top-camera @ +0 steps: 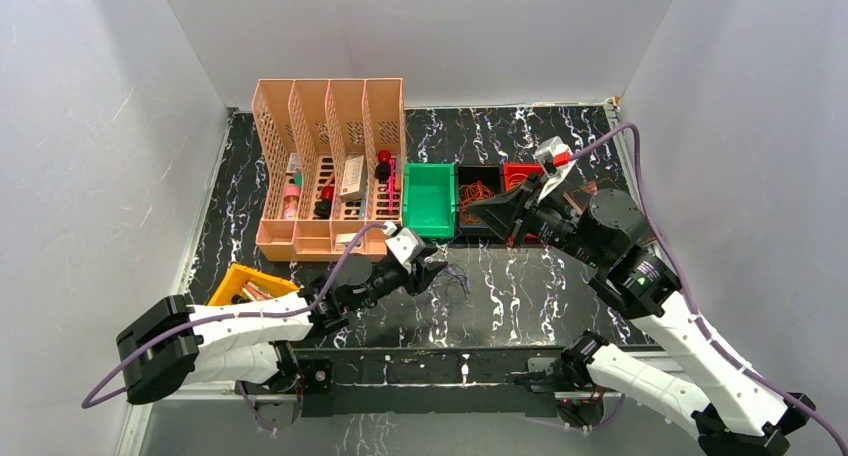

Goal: Untangle the cables

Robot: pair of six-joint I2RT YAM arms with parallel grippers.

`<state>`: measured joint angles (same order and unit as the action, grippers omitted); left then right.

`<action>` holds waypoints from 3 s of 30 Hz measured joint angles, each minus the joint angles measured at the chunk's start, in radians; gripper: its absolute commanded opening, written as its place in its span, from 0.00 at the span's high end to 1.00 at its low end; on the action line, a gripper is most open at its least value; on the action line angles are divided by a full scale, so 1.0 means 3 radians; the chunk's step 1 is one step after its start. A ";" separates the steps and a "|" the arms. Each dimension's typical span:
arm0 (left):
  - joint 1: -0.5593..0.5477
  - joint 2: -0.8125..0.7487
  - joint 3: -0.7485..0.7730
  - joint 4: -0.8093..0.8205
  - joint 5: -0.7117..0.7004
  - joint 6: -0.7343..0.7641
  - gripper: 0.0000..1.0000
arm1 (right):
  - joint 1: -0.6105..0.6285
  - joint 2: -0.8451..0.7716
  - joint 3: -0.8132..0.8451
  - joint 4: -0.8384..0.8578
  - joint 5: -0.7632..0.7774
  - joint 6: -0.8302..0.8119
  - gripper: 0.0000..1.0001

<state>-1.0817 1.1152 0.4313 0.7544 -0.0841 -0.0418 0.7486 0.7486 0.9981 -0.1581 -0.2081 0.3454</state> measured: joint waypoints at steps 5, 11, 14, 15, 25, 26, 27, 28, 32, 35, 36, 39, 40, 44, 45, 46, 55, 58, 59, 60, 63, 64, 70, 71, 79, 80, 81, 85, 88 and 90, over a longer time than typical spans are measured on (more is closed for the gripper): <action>0.0000 0.0009 0.0045 -0.0001 0.0057 0.0006 0.47 | 0.0000 0.0000 -0.0010 0.0005 -0.0003 0.0027 1.00; 0.0000 0.0145 0.0144 0.0009 0.0158 0.0014 0.50 | 0.0000 0.0000 -0.0048 0.0009 -0.0004 0.0061 1.00; 0.0000 0.0267 0.0207 0.0055 0.0191 0.0017 0.58 | 0.0000 -0.0003 -0.0048 0.0011 -0.0013 0.0065 1.00; 0.0000 0.0306 0.0221 0.0067 0.0196 0.0013 0.62 | 0.0000 -0.0003 -0.0048 0.0011 -0.0013 0.0066 1.00; 0.0000 0.0422 0.0249 0.0109 0.0192 -0.0005 1.00 | 0.0000 -0.0039 -0.0057 0.0013 0.0027 0.0074 1.00; 0.0000 0.0421 0.0249 0.0108 0.0188 -0.0004 1.00 | 0.0000 -0.0050 -0.0071 0.0013 0.0055 0.0072 0.99; 0.0000 0.0412 0.0249 0.0106 0.0169 0.0006 1.00 | 0.0000 -0.0060 -0.0092 0.0011 0.0079 0.0074 0.96; 0.0000 0.0398 0.0249 0.0102 0.0150 0.0014 1.00 | 0.0000 -0.0070 -0.0111 -0.0003 0.0127 0.0075 0.89; 0.0000 0.0259 0.0249 0.0047 0.0028 0.0056 1.00 | 0.0003 -0.0075 -0.0146 -0.0139 0.0525 0.0130 0.69; 0.0000 0.0121 0.0277 -0.0106 -0.0048 0.0103 1.00 | 0.0003 -0.0104 -0.0214 -0.0310 0.1016 0.0221 0.58; 0.0000 0.0079 0.0317 -0.0195 -0.0071 0.0118 1.00 | 0.0003 -0.0127 -0.0263 -0.0361 0.1151 0.0242 0.55; 0.0000 0.0003 0.0484 -0.0448 -0.0106 0.0170 1.00 | 0.0003 -0.0198 -0.0458 -0.0481 0.1461 0.0299 0.49; 0.0000 -0.0018 0.0556 -0.0534 -0.0109 0.0191 1.00 | 0.0003 -0.0205 -0.0496 -0.0509 0.1508 0.0315 0.48; 0.0000 -0.0089 0.0781 -0.0811 -0.0183 0.0229 1.00 | 0.0003 -0.0207 -0.0646 -0.0568 0.1648 0.0351 0.44; 0.0000 -0.0103 0.0828 -0.0865 -0.0215 0.0224 1.00 | 0.0003 -0.0209 -0.0662 -0.0579 0.1652 0.0352 0.43; 0.0001 -0.0114 0.0870 -0.0913 -0.0256 0.0210 1.00 | 0.0003 -0.0214 -0.0680 -0.0571 0.1653 0.0348 0.41; 0.0027 -0.0112 0.1314 -0.1434 -0.0696 -0.0135 1.00 | 0.0003 -0.0437 -0.0956 -0.0256 0.1039 0.0047 0.36; 0.0031 -0.0033 0.1495 -0.1601 -0.0729 -0.0277 1.00 | 0.0003 -0.0399 -0.1062 0.0011 0.0482 -0.0097 0.36; 0.0031 0.0009 0.1567 -0.1653 -0.0727 -0.0327 1.00 | 0.0003 -0.0390 -0.1068 0.0039 0.0437 -0.0108 0.35; 0.0031 0.0048 0.1625 -0.1692 -0.0717 -0.0374 1.00 | 0.0003 -0.0356 -0.1086 0.0109 0.0326 -0.0121 0.35; 0.0031 0.0108 0.1700 -0.1775 -0.0676 -0.0496 1.00 | 0.0003 -0.0191 -0.1156 0.0443 0.0029 -0.0144 0.34; 0.0031 0.0117 0.1701 -0.1802 -0.0651 -0.0542 1.00 | 0.0003 -0.0106 -0.1179 0.0598 -0.0058 -0.0150 0.34; 0.0031 0.0144 0.1712 -0.1859 -0.0529 -0.0702 1.00 | 0.0003 0.0318 -0.1209 0.1120 -0.0257 -0.0167 0.32; 0.0031 0.0149 0.1724 -0.1876 -0.0509 -0.0715 1.00 | 0.0003 0.0359 -0.1227 0.1233 -0.0268 -0.0168 0.32; 0.0031 0.0178 0.1802 -0.1940 -0.0323 -0.0820 1.00 | 0.0003 0.0549 -0.1520 0.1953 -0.0122 -0.0085 0.45; 0.0032 0.0178 0.1804 -0.1953 -0.0303 -0.0828 1.00 | 0.0003 0.0585 -0.1562 0.2036 -0.0097 -0.0047 0.47; 0.0037 0.0178 0.1816 -0.1979 -0.0275 -0.0839 1.00 | 0.0006 0.0633 -0.1603 0.2113 -0.0071 -0.0014 0.50; 0.0042 0.0178 0.1854 -0.2028 -0.0202 -0.0856 1.00 | 0.0015 0.0824 -0.1658 0.2209 0.0102 0.0136 0.62; 0.0042 0.0172 0.1934 -0.2103 -0.0158 -0.0821 1.00 | 0.0015 0.0928 -0.1658 0.2146 0.0299 0.0259 0.64; 0.0042 0.0164 0.2015 -0.2199 -0.0156 -0.0767 1.00 | 0.0015 0.0965 -0.1675 0.2069 0.0397 0.0331 0.66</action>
<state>-1.0691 1.1645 1.0359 0.0948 -0.1310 -0.2718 0.7532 1.0382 0.4957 0.4625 -0.0891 0.4446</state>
